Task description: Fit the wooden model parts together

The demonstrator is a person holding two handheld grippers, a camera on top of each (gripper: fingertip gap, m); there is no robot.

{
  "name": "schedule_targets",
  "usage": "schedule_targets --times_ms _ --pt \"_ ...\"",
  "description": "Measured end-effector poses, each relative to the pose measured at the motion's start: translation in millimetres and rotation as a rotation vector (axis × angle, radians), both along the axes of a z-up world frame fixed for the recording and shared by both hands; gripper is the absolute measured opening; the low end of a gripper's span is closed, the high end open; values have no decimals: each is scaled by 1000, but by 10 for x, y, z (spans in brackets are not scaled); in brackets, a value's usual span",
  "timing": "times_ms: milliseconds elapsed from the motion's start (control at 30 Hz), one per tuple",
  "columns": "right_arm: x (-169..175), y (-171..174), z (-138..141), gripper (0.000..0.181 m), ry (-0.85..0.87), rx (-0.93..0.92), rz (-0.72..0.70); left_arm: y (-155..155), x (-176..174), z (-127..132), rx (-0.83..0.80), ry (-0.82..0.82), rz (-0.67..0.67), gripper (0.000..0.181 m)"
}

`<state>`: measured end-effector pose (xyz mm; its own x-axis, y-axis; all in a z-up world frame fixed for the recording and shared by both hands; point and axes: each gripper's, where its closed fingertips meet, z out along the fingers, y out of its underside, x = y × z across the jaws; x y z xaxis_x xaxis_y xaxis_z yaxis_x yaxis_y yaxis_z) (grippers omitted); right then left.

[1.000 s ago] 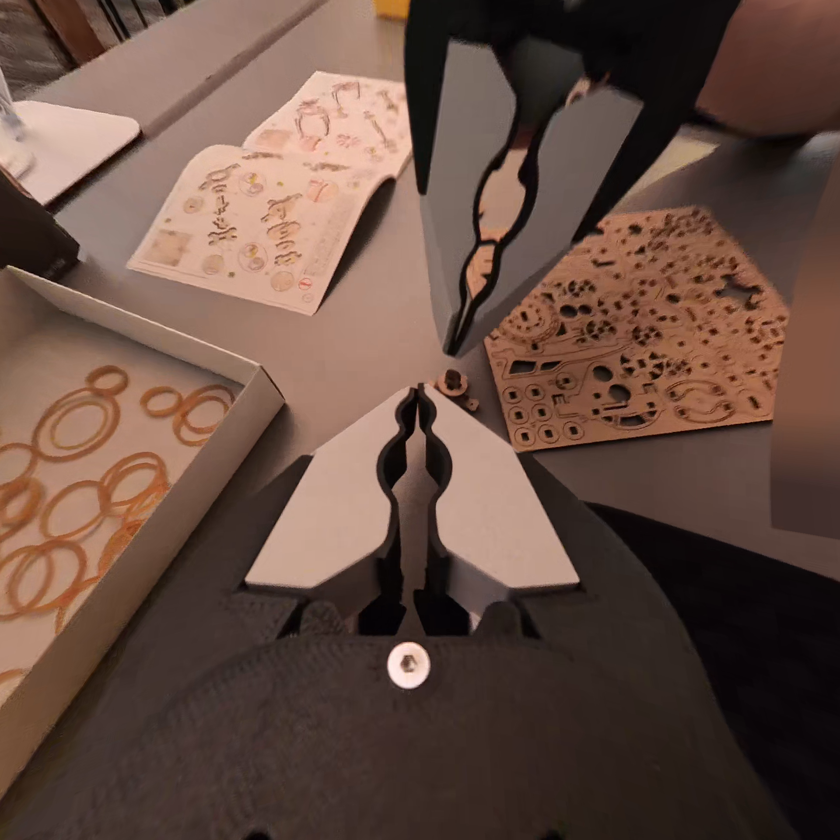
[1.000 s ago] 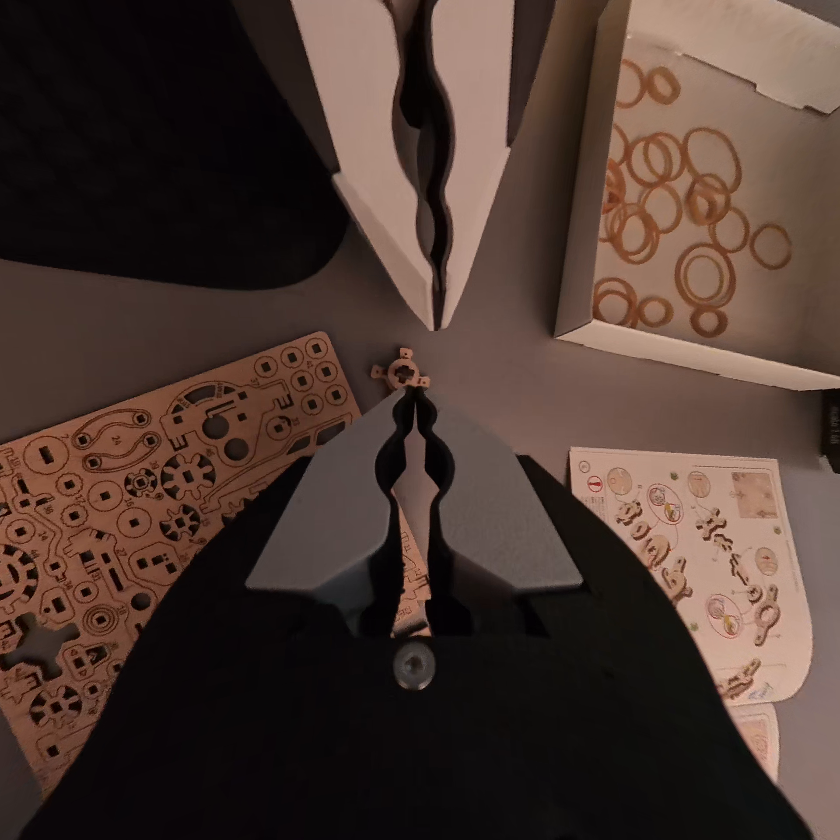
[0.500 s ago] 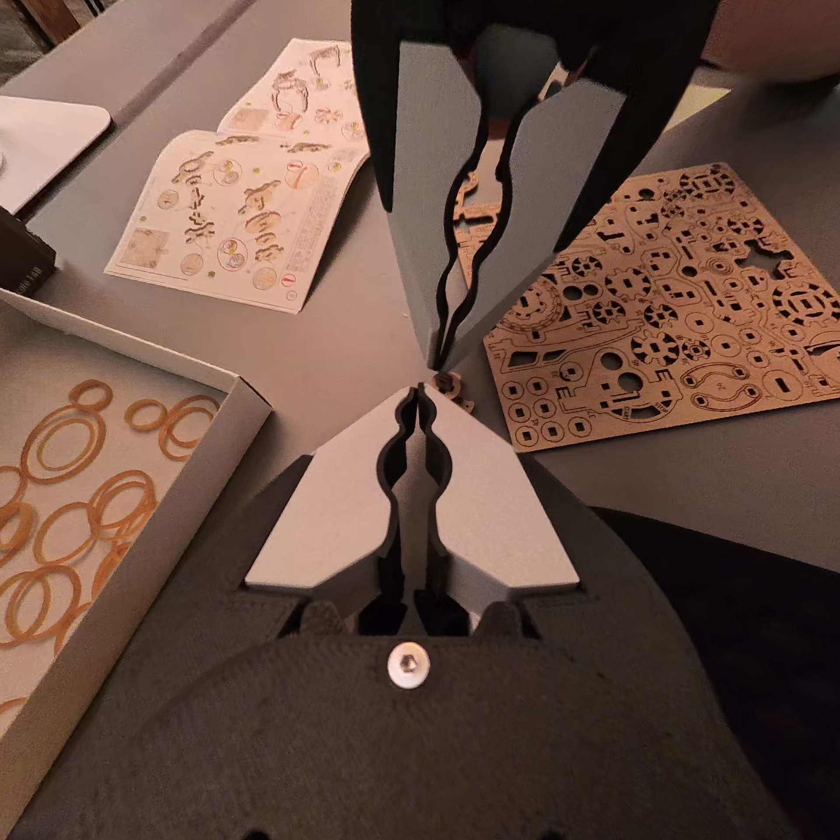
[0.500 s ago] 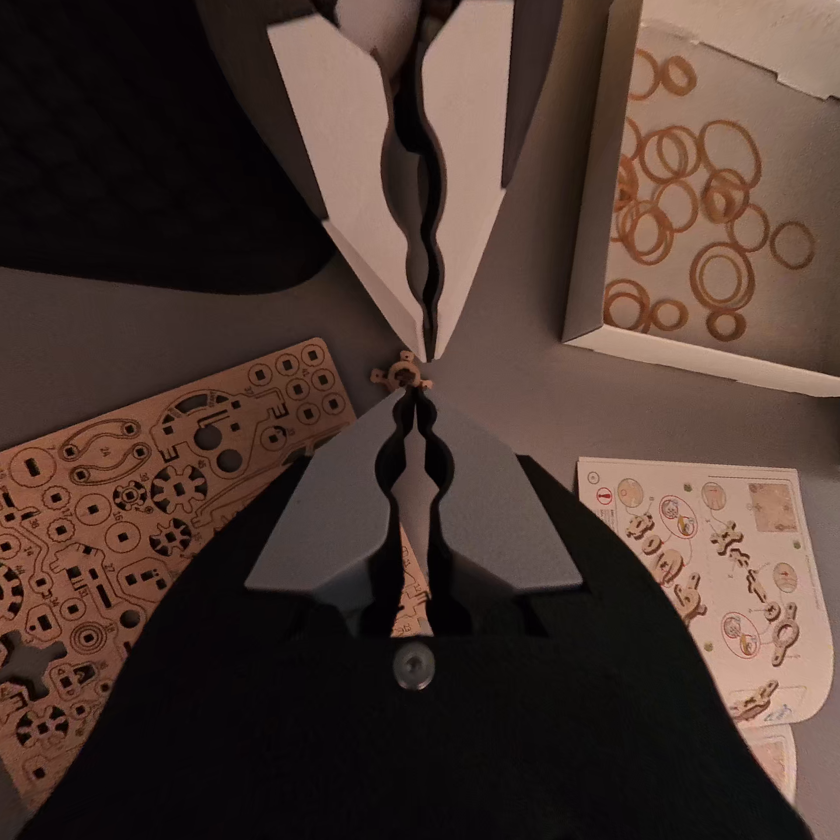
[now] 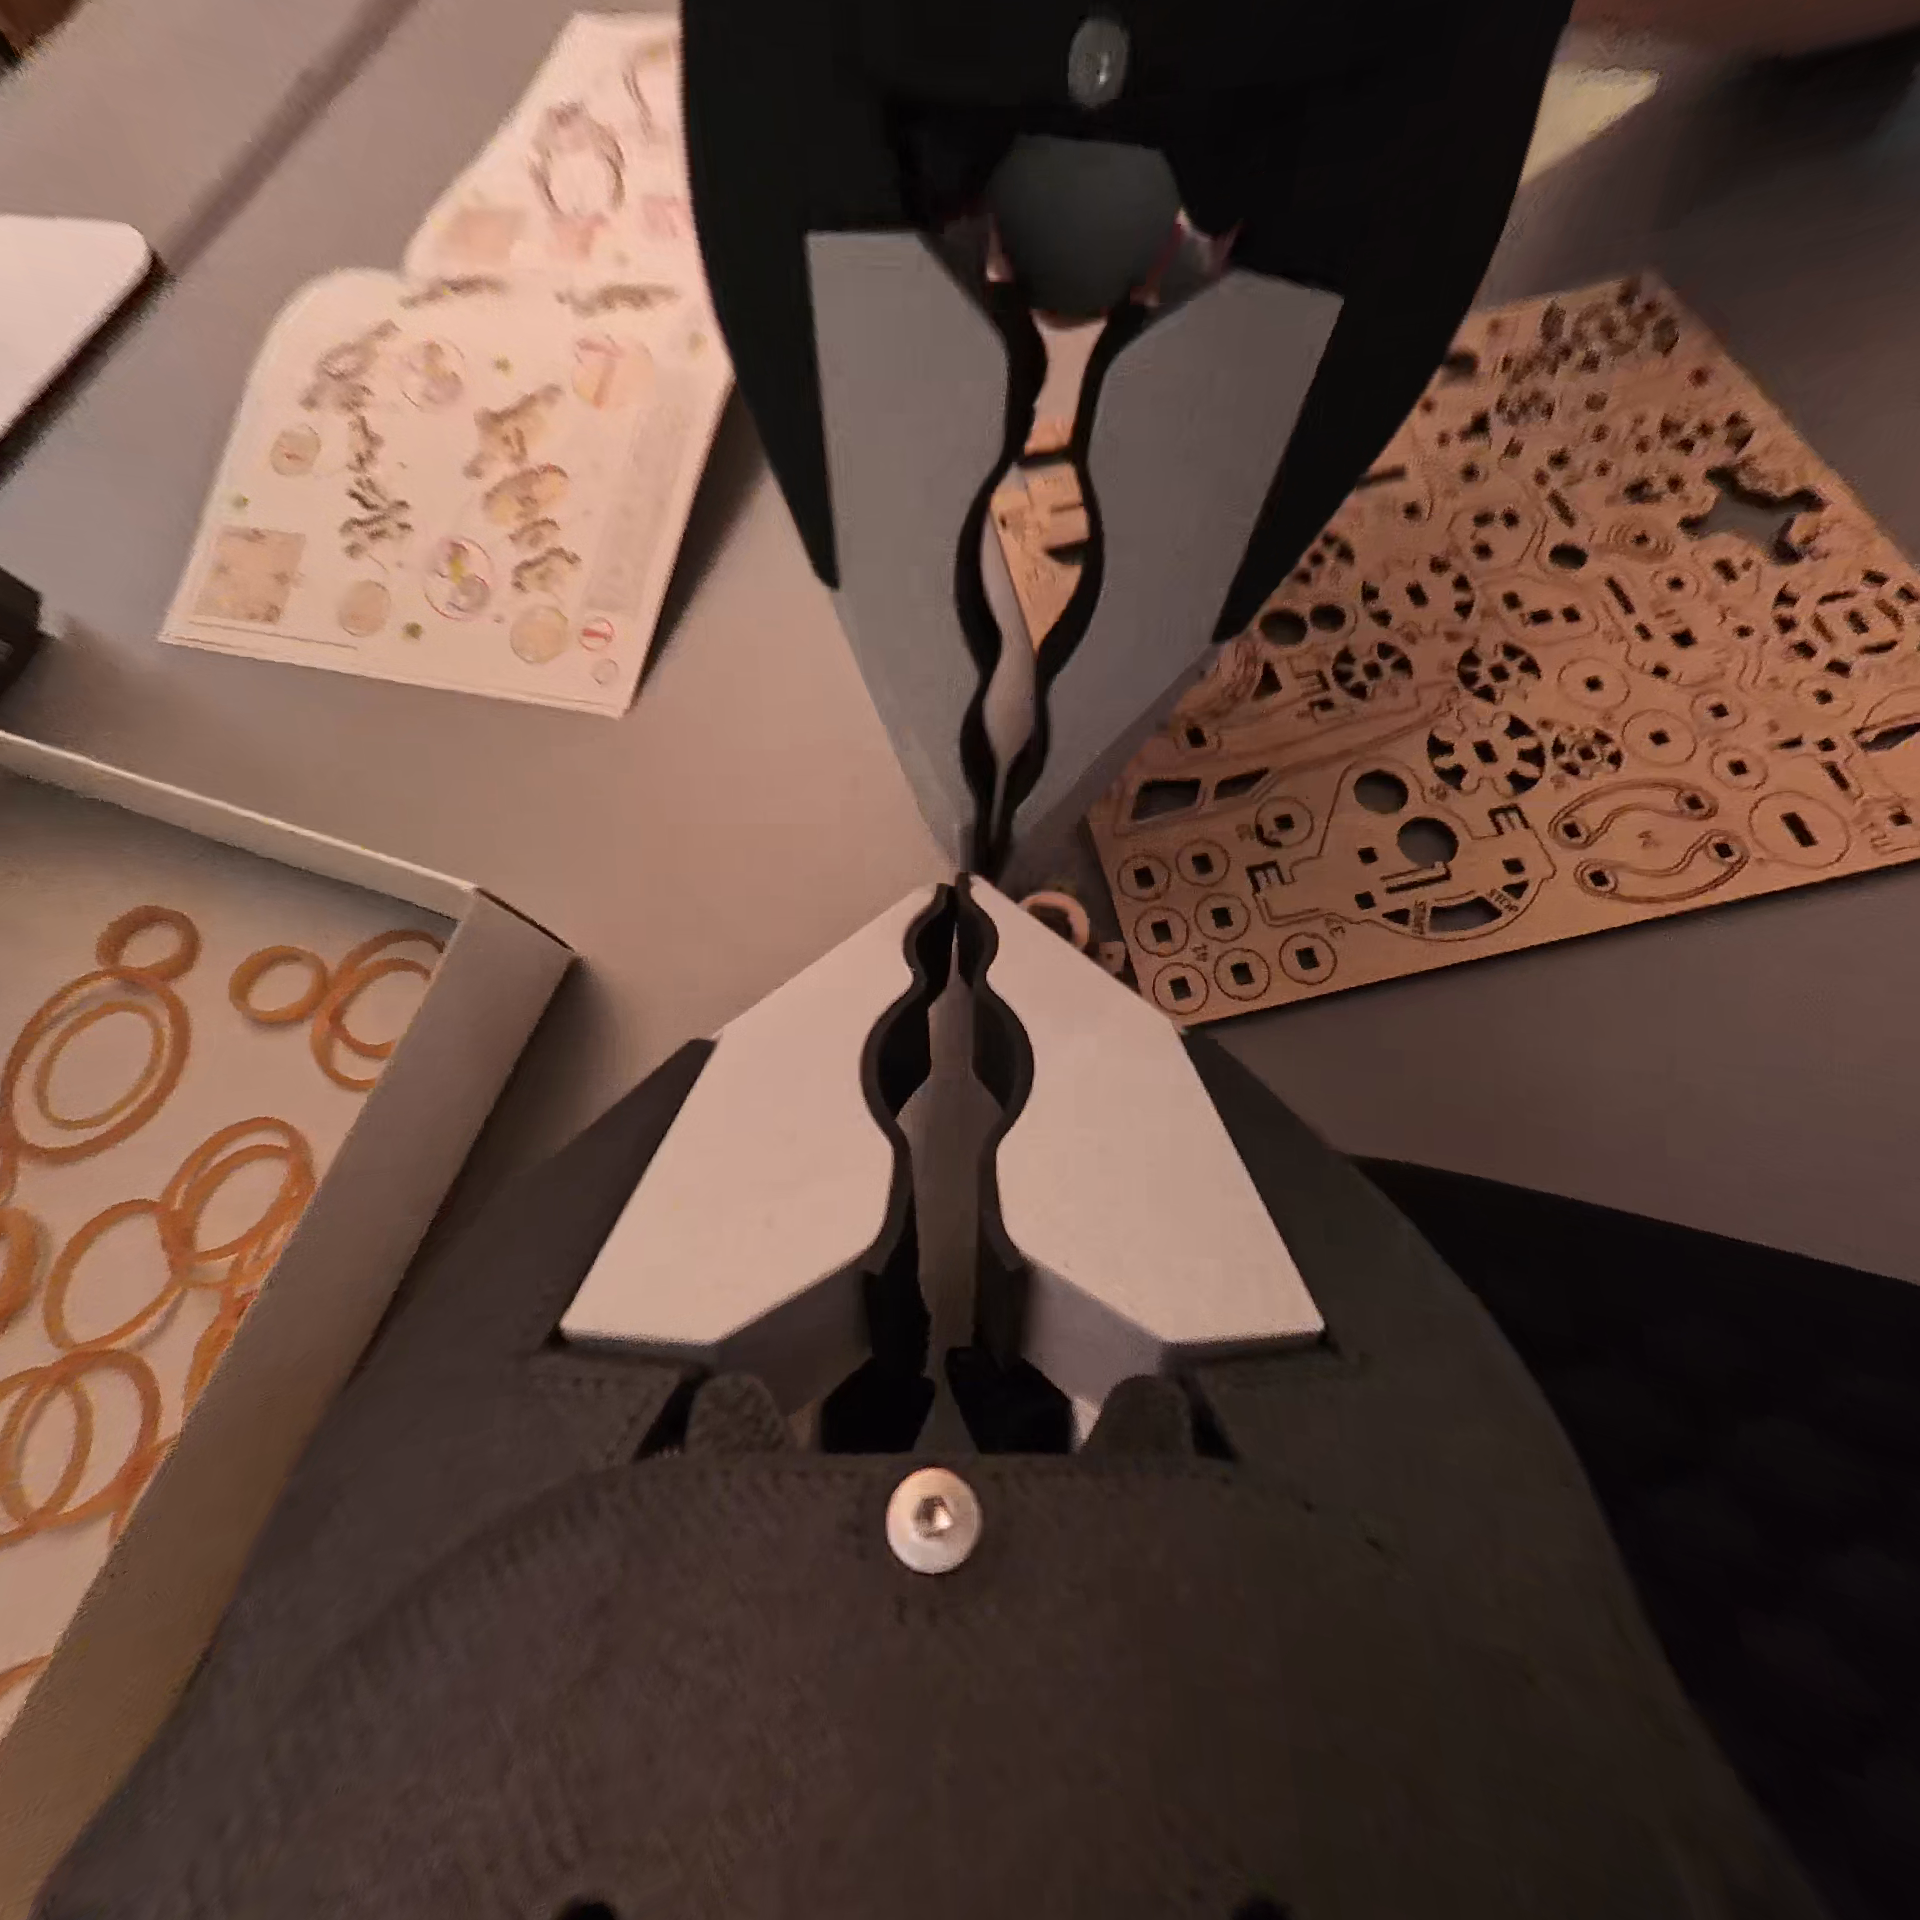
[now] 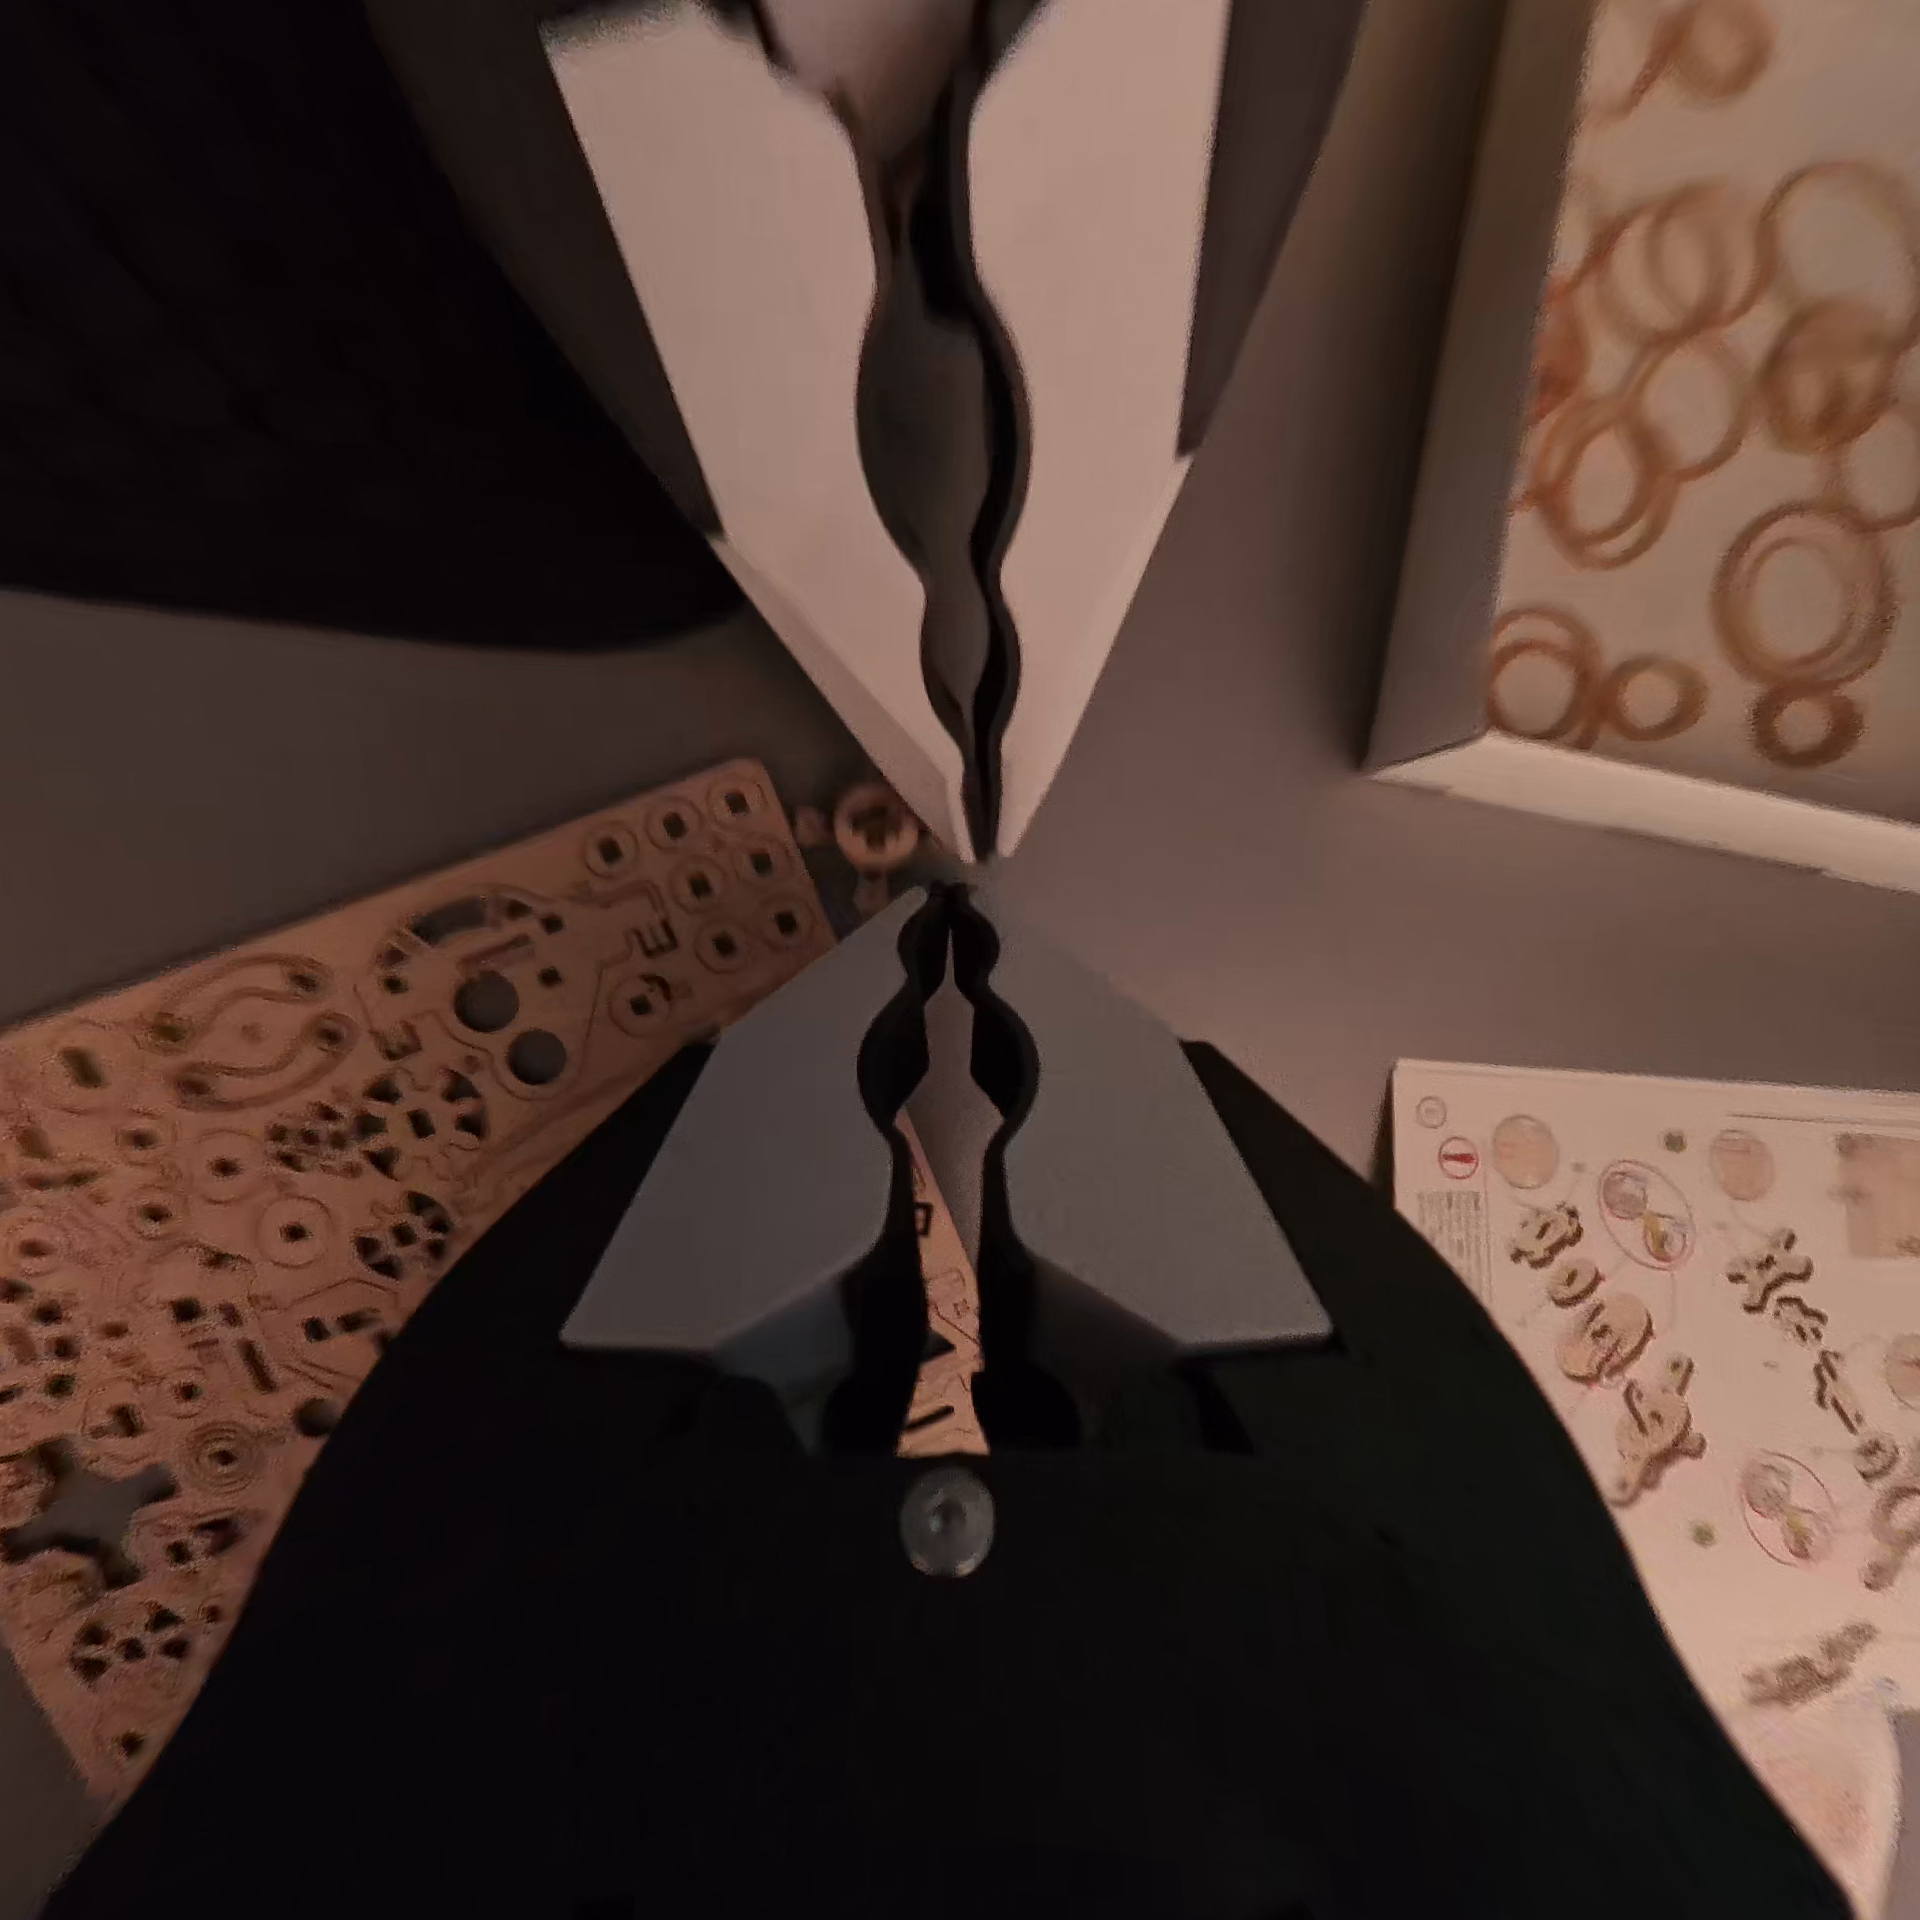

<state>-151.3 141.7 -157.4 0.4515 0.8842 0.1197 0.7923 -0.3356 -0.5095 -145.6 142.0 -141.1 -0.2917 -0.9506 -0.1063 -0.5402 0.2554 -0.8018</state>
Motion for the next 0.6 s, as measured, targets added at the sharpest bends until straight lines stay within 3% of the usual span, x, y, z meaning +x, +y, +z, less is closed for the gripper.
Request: schedule_targets --times_ms 133,300,600 --pt "36 55 93 0 -46 89 9 38 7 53 48 -38 25 0" --pt "-70 -33 263 0 85 42 25 17 -95 265 -74 -87 44 0" --pt "-127 -101 207 5 119 43 87 -104 -175 89 22 -17 -44 0"
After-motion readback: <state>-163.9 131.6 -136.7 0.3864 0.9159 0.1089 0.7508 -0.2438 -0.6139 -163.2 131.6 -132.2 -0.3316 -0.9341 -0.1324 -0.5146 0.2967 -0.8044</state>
